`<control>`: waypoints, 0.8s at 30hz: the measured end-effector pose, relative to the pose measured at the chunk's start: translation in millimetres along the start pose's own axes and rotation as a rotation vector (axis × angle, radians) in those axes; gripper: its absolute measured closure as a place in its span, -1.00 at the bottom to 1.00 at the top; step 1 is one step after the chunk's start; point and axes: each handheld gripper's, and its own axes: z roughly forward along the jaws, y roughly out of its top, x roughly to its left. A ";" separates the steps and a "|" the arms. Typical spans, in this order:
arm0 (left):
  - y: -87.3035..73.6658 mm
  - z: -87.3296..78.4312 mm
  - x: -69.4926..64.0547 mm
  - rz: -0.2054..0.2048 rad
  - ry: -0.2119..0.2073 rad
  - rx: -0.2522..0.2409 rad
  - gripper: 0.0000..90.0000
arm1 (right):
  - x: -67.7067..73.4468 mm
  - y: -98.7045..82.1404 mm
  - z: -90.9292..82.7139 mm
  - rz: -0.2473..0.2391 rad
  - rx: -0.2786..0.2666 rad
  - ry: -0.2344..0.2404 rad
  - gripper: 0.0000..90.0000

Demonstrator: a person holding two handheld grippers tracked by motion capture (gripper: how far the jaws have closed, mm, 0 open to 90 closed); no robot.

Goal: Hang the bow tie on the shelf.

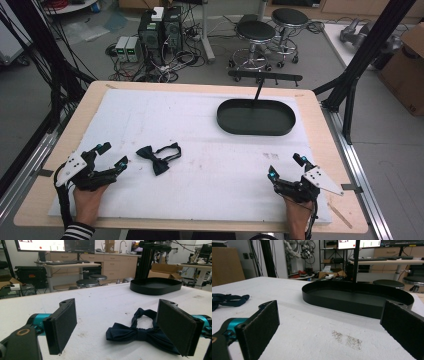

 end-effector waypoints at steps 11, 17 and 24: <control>0.5 0.8 1.7 -0.011 0.001 0.012 -0.62 | -0.1 -0.2 -0.7 -0.002 -0.004 0.005 -0.97; 0.4 0.5 0.6 -0.002 -0.006 0.008 -0.62 | -0.3 -0.2 -0.6 -0.003 -0.006 0.004 -0.97; 0.5 0.5 1.8 -0.011 -0.013 0.005 -0.63 | -0.5 -0.2 -0.7 0.003 -0.006 0.001 -0.97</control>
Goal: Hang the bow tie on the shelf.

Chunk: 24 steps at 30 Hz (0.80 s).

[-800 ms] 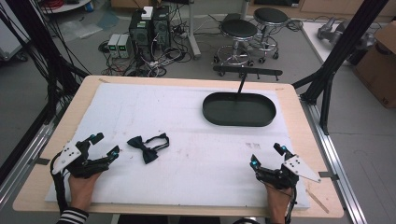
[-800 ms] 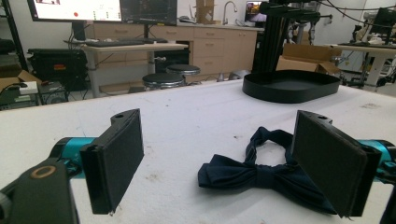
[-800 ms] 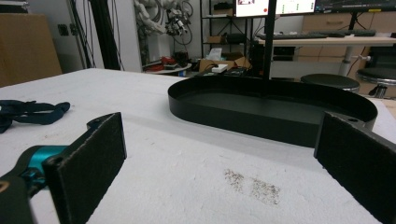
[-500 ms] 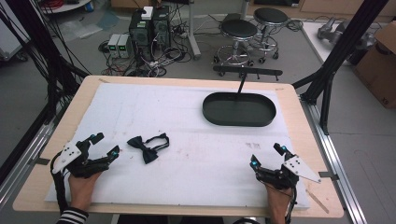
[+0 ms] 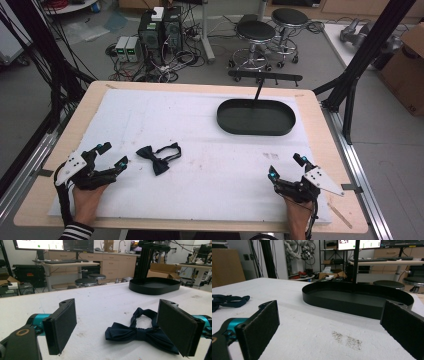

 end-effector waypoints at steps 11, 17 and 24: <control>1.9 2.4 4.3 -0.056 -0.003 0.034 -0.63 | -0.3 0.2 0.9 -0.008 0.001 0.000 -0.97; 9.7 7.3 5.4 -0.051 -0.024 0.119 -0.64 | -0.5 0.3 0.9 -0.002 0.006 0.004 -0.97; 28.8 20.8 3.6 0.014 -0.060 0.232 -0.64 | -0.5 0.4 1.1 -0.007 0.004 0.001 -0.97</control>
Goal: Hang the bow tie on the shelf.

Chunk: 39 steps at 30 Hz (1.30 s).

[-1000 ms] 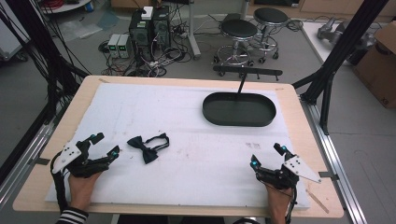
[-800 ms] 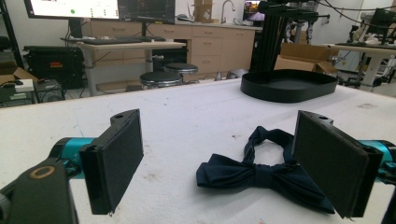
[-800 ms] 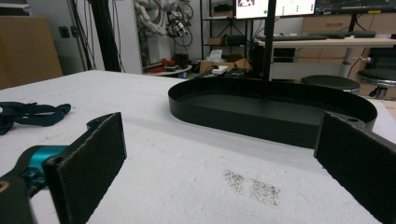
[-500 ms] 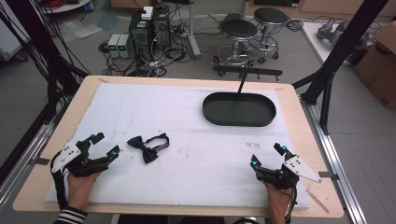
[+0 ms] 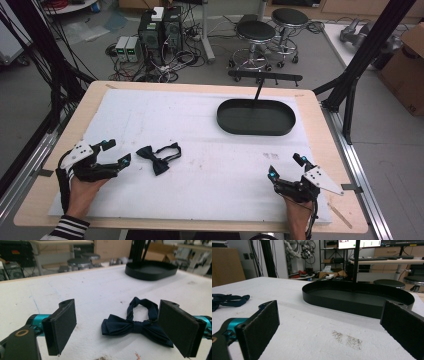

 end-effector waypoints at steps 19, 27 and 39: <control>51.6 52.9 -17.8 0.089 -0.065 0.287 -0.53 | 0.6 0.0 0.0 0.002 0.004 -0.001 -0.97; 55.3 68.2 -19.4 0.094 -0.042 0.339 -0.41 | 0.5 0.0 0.1 0.005 0.004 -0.002 -0.97; 55.9 97.6 -29.9 0.170 -0.040 0.500 -0.24 | 0.3 0.0 -0.1 0.012 0.004 -0.001 -0.97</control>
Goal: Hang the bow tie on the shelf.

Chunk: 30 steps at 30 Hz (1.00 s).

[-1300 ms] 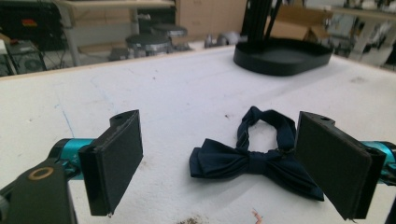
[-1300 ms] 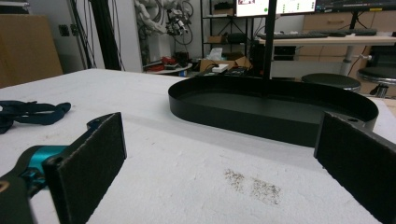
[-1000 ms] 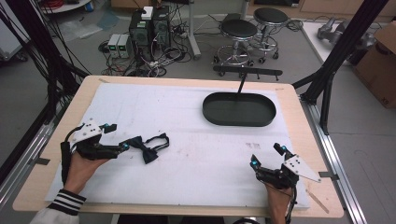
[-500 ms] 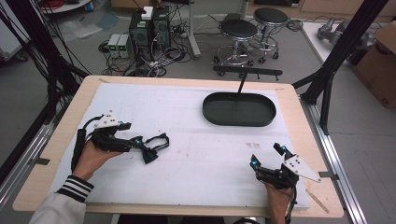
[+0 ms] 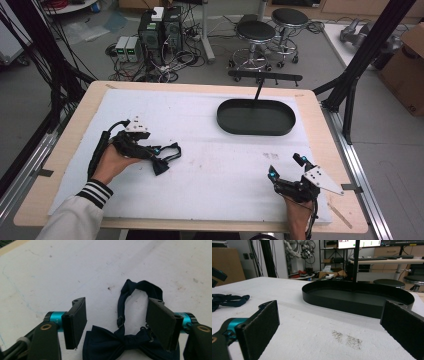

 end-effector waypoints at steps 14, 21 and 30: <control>-1.6 22.9 -5.1 0.041 -0.019 0.135 0.08 | -0.5 0.0 -0.1 0.000 0.000 0.001 -0.97; -2.5 30.6 -9.8 0.048 -0.006 0.178 0.27 | -0.3 -0.1 -0.1 -0.001 -0.002 -0.002 -0.97; -2.4 37.2 -11.3 0.074 0.008 0.204 0.60 | -0.2 -0.1 -0.3 0.001 -0.002 -0.002 -0.97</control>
